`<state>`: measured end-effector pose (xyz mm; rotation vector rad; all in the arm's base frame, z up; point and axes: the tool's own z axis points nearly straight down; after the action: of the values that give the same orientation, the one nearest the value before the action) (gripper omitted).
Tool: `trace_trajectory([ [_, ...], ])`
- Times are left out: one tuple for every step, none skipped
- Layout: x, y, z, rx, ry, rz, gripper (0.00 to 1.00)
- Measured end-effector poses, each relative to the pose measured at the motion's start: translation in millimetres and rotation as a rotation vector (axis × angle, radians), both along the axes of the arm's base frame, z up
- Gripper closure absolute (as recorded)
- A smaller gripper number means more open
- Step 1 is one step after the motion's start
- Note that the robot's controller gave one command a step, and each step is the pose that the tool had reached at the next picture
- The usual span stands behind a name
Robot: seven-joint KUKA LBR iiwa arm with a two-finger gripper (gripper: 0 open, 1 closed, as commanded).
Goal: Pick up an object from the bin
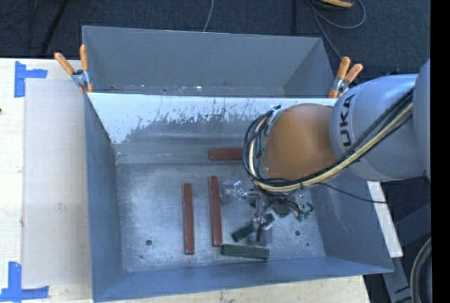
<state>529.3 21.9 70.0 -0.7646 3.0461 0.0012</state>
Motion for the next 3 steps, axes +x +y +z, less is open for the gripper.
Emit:
trace_trajectory([
  [-0.3,-0.2,-0.4,0.000,0.001,-0.002,1.00],
  [-0.3,-0.2,-0.4,0.000,0.002,-0.003,0.00],
  [-0.1,0.0,0.0,0.000,0.001,-0.004,1.00],
])
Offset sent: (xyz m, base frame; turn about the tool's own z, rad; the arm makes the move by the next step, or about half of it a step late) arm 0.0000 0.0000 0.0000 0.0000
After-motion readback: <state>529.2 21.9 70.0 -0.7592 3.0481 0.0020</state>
